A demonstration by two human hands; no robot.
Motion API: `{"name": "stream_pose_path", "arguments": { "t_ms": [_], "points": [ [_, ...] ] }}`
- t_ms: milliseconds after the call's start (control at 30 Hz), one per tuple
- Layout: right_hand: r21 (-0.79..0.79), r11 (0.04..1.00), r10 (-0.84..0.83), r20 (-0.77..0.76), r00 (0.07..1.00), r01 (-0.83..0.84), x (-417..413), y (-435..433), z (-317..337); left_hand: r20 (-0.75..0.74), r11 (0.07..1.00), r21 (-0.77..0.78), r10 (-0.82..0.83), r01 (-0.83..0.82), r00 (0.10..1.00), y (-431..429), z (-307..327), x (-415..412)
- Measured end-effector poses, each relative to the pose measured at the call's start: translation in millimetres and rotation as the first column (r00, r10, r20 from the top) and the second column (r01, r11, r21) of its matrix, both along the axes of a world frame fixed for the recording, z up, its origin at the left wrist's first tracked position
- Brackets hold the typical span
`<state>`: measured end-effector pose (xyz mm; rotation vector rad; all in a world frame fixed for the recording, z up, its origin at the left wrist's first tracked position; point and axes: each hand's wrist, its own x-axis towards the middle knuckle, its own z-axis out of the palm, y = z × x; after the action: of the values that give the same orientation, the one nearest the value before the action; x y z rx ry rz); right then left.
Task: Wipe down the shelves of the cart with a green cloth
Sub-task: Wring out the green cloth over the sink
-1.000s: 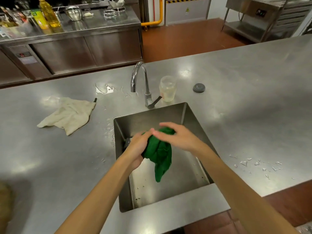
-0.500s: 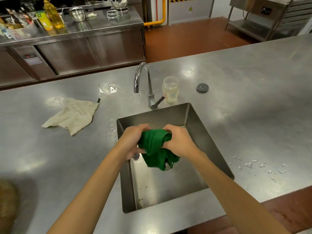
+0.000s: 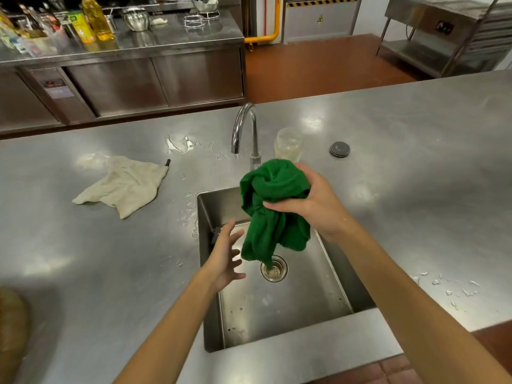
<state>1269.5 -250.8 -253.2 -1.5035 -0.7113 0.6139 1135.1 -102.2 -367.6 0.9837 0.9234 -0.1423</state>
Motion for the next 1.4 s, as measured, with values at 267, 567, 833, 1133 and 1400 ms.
{"name": "stream_pose_path", "arguments": {
  "t_ms": [267,567,833,1133,1400],
  "points": [
    [0.174,0.983,-0.021,-0.177,0.984,0.053,0,7,7,0.183,0.855,-0.507,0.231,-0.109,0.956,-27,20,32],
    [0.097,0.986,-0.121,-0.143,0.982,0.136,-1,-3,-29,0.33,0.887,-0.451,0.273,-0.103,0.903,-33,49,42],
    [-0.139,0.957,-0.252,0.024,0.967,0.253,-12,7,-51,0.472,0.992,-0.099,0.113,-0.075,0.875,-27,61,46],
    [-0.107,0.89,-0.435,0.098,0.895,0.444,-26,38,-62,0.352,0.837,0.463,0.129,-0.293,0.927,-53,66,64],
    [-0.153,0.786,-0.57,0.196,0.798,0.599,-7,47,-72,0.307,0.714,0.615,0.173,-0.334,0.936,-47,65,80]
  ]
}}
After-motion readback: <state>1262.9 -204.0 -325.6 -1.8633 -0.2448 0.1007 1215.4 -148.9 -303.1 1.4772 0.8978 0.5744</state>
